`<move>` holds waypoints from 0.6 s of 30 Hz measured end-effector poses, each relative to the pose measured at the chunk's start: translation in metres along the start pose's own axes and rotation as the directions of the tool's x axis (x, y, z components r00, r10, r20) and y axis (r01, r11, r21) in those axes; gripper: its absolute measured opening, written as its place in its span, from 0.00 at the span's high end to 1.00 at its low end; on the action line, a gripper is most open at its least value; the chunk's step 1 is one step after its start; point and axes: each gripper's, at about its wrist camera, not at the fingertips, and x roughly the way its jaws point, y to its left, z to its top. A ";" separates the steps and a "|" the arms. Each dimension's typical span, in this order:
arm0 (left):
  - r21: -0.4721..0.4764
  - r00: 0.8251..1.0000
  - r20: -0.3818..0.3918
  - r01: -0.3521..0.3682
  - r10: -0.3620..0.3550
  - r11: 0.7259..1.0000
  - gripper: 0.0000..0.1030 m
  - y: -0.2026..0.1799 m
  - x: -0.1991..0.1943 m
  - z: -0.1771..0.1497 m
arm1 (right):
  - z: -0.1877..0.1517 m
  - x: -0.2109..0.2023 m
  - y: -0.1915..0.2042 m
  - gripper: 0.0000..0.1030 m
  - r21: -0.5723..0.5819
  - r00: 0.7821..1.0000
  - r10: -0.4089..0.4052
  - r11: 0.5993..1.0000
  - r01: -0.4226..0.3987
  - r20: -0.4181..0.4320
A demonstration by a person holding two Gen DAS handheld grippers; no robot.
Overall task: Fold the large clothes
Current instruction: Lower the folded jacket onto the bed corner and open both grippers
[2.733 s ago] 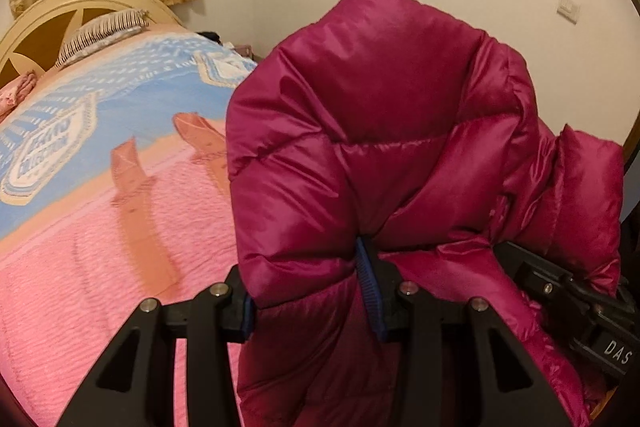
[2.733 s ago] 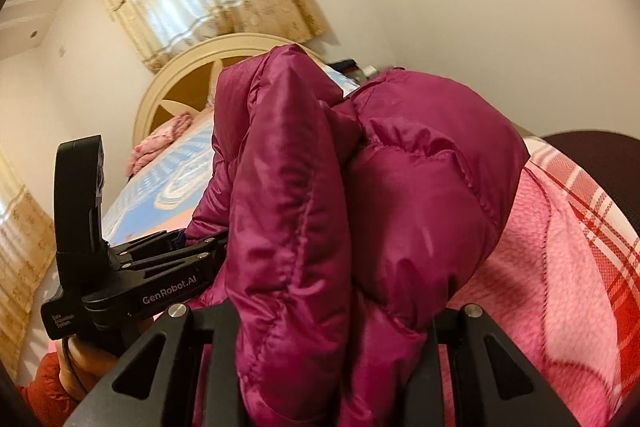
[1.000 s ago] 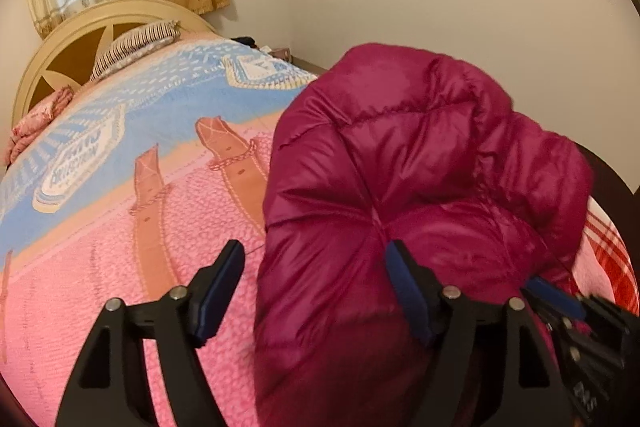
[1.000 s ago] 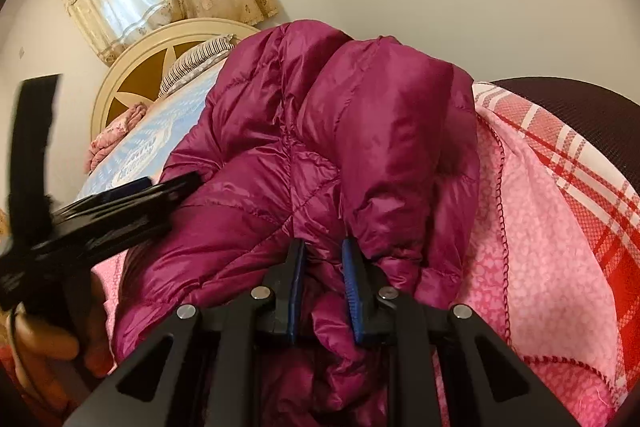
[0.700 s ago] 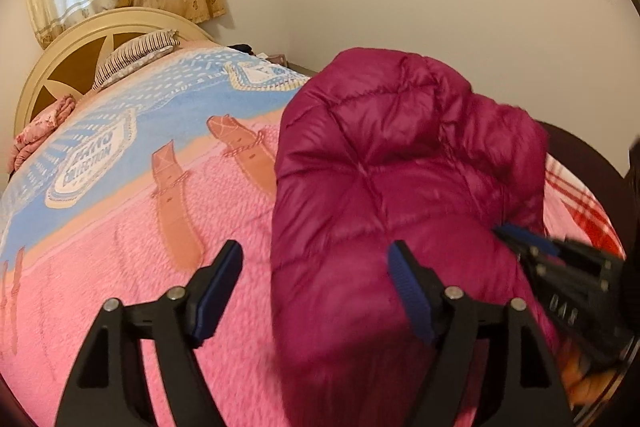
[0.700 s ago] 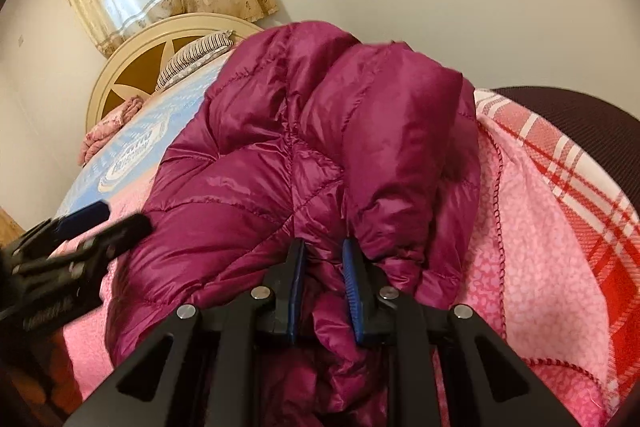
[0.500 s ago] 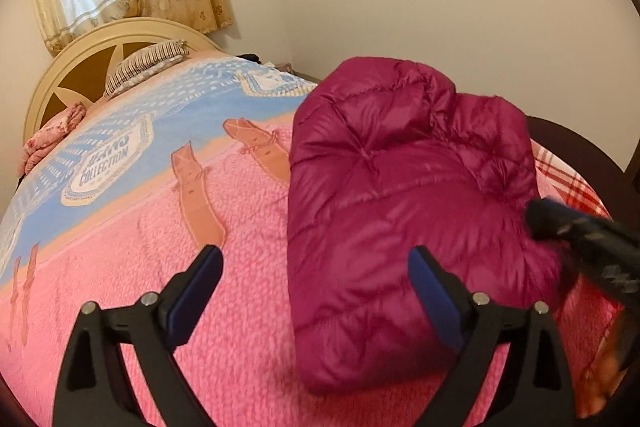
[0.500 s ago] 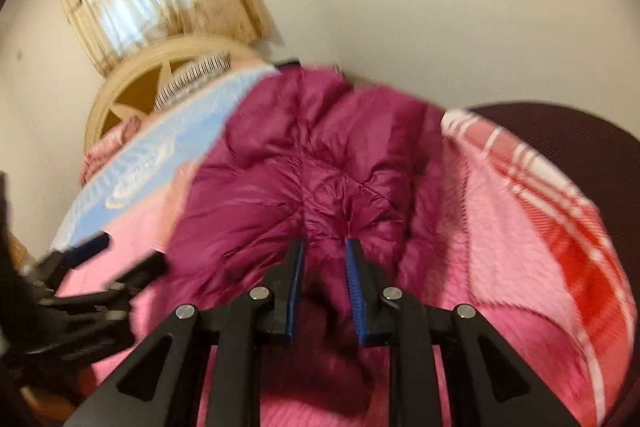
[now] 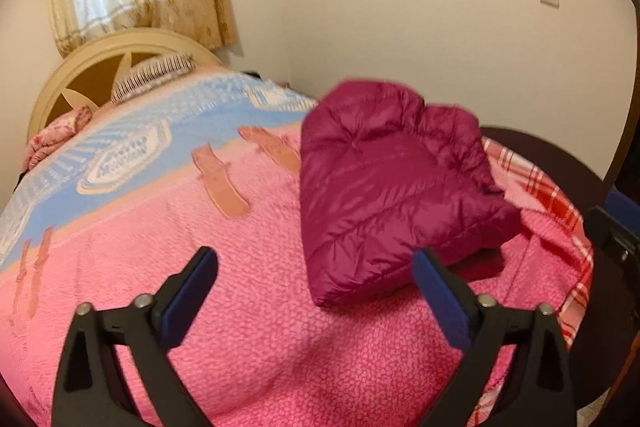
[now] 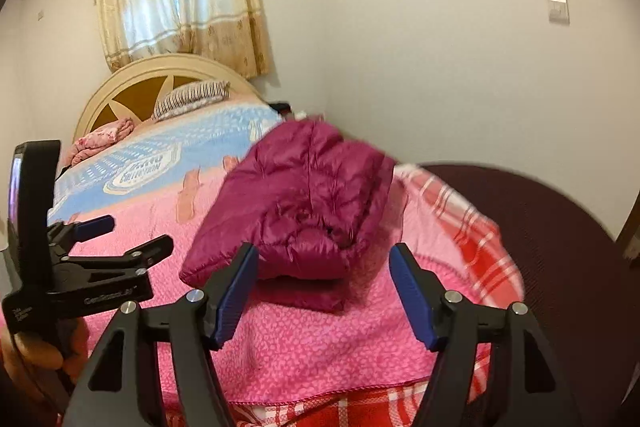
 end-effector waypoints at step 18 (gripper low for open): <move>-0.063 0.980 0.189 -0.053 0.064 0.997 0.00 0.010 -0.069 0.008 | 0.027 -0.079 0.012 0.26 0.050 0.970 -0.016 0.999 0.004 0.241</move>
